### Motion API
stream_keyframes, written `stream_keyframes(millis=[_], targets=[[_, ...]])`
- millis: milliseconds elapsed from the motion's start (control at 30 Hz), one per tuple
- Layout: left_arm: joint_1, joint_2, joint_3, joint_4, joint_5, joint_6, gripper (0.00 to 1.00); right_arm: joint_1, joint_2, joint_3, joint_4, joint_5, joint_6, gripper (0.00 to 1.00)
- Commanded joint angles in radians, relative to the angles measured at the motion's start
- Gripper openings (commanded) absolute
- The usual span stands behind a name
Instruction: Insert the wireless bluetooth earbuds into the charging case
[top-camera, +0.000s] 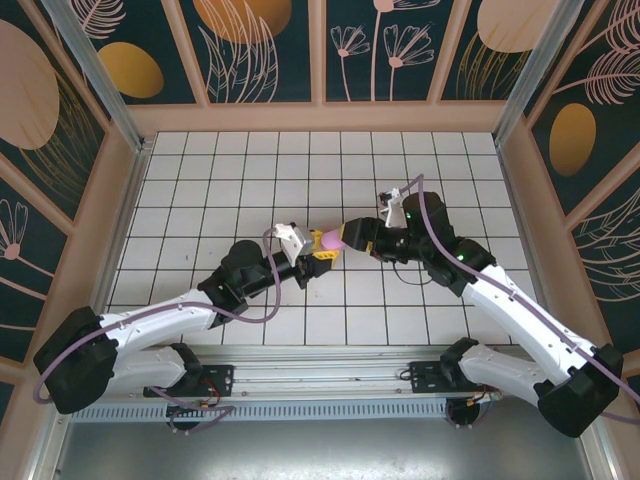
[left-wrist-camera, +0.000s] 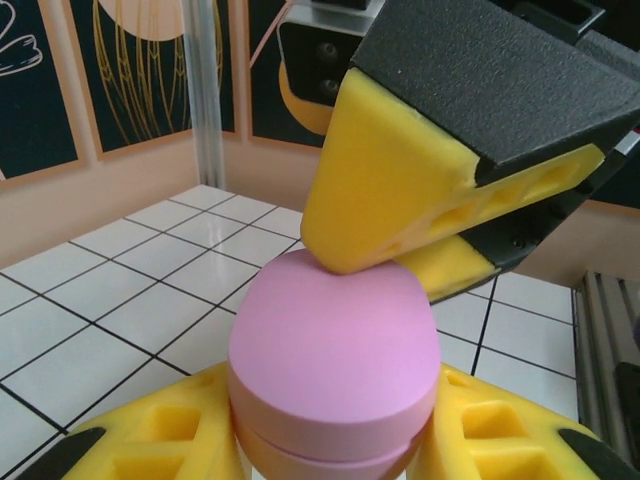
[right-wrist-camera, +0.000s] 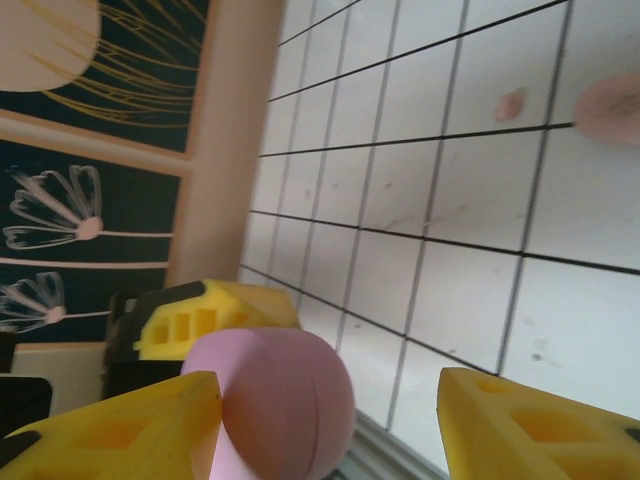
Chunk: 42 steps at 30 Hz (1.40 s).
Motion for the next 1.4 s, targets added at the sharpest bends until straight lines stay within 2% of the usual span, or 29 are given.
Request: stream_keyframes(millis=[0, 133, 233, 333, 433, 567, 800, 833, 967, 1100, 1233, 1367], targets=[[-0.004, 0.01, 0.057, 0.066, 0.032, -0.044, 0.22, -0.004, -0.01, -0.042, 0.146, -0.143, 0.081, 0.56], [-0.005, 0.021, 0.067, 0.065, 0.029, -0.062, 0.22, -0.004, 0.004, -0.067, 0.2, -0.199, 0.116, 0.47], [-0.005, 0.022, 0.066, 0.063, 0.022, -0.072, 0.22, -0.006, 0.002, -0.074, 0.209, -0.208, 0.123, 0.35], [-0.006, 0.016, 0.062, 0.057, 0.019, -0.071, 0.27, -0.011, -0.004, -0.082, 0.217, -0.207, 0.132, 0.25], [-0.005, 0.012, 0.062, 0.031, 0.023, -0.039, 0.38, -0.025, -0.006, -0.082, 0.206, -0.183, 0.136, 0.2], [-0.005, -0.002, 0.054, -0.012, -0.009, -0.011, 0.51, -0.049, 0.003, -0.075, 0.22, -0.168, 0.15, 0.2], [-0.004, -0.075, 0.011, -0.081, -0.159, 0.011, 0.97, -0.092, 0.063, -0.012, 0.203, -0.13, 0.148, 0.19], [-0.004, -0.086, 0.012, -0.111, -0.185, 0.019, 0.99, -0.124, 0.079, 0.001, 0.198, -0.119, 0.139, 0.19], [-0.003, -0.134, 0.038, -0.265, -0.32, 0.037, 0.99, -0.136, 0.168, 0.039, 0.198, -0.075, 0.101, 0.18], [0.026, -0.2, 0.073, -0.454, -0.474, 0.027, 0.99, -0.132, 0.32, 0.077, 0.262, -0.066, 0.084, 0.18], [0.09, -0.266, 0.09, -0.62, -0.526, -0.02, 0.99, -0.104, 0.517, 0.175, 0.299, -0.052, 0.06, 0.18], [0.123, -0.319, 0.089, -0.737, -0.589, -0.068, 0.99, -0.046, 0.772, 0.385, 0.268, -0.055, 0.011, 0.18]])
